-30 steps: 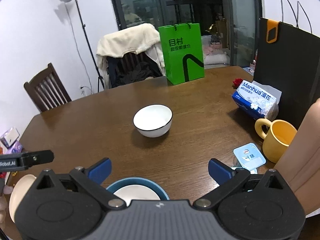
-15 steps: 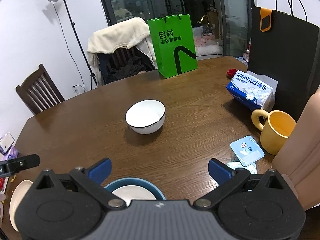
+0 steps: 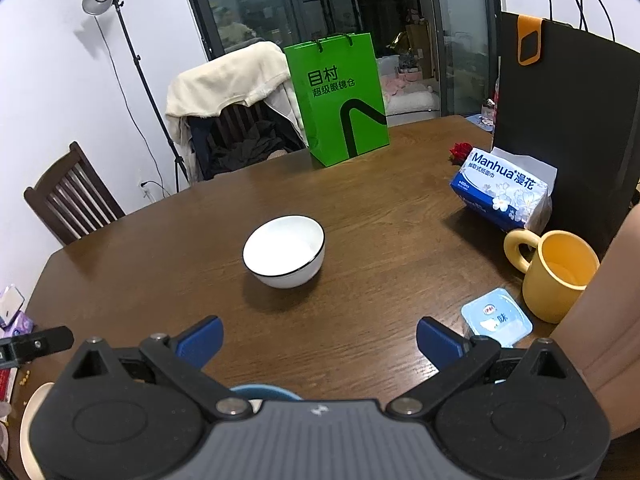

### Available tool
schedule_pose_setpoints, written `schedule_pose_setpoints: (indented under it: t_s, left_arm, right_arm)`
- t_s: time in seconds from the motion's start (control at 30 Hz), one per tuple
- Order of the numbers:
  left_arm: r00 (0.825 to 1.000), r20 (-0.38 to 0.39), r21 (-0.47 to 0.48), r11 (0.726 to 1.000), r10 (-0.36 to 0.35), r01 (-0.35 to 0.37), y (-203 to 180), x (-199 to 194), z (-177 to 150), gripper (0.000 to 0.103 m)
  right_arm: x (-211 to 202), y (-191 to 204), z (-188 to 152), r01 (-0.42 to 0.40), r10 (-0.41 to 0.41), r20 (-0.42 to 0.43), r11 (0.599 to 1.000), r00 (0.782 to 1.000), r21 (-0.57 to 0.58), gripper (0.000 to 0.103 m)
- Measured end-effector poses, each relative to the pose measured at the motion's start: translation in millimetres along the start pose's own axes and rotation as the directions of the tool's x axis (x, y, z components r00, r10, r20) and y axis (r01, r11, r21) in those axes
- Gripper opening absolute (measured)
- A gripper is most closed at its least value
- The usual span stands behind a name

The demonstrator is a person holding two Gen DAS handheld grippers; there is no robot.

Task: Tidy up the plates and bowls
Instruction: 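Move both open tools toward the remaining white bowl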

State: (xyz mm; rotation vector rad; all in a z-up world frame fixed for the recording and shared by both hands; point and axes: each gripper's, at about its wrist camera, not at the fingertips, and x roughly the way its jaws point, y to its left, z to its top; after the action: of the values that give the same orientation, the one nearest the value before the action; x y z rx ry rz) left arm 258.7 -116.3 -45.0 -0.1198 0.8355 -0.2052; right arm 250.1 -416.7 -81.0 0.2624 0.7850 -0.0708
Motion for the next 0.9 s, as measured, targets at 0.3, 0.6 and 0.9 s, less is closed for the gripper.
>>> schedule_pose_setpoints:
  t_s: [0.3, 0.6, 0.9]
  left_arm:
    - [1.0, -0.015, -0.009, 1.0, 0.002, -0.003, 2.5, 17.4, 16.9, 0.103]
    - [0.999, -0.031, 0.004, 1.0, 0.011, -0.011, -2.6, 41.1, 33.9, 0.103]
    - [0.998, -0.058, 0.003, 1.0, 0.002, -0.002, -13.1, 68.0, 49.9, 0.103]
  right_arm:
    - [19.9, -8.7, 15.3, -0.006, 0.007, -0.035, 1.0, 0.999, 0.011, 0.103]
    - [41.0, -7.5, 30.4, -0.025, 0.024, -0.078, 1.0, 0.997, -0.01, 0.103]
    - [64.4, -4.9, 44.6, -0.018, 0.012, -0.124, 0.999, 0.992, -0.047, 0.103]
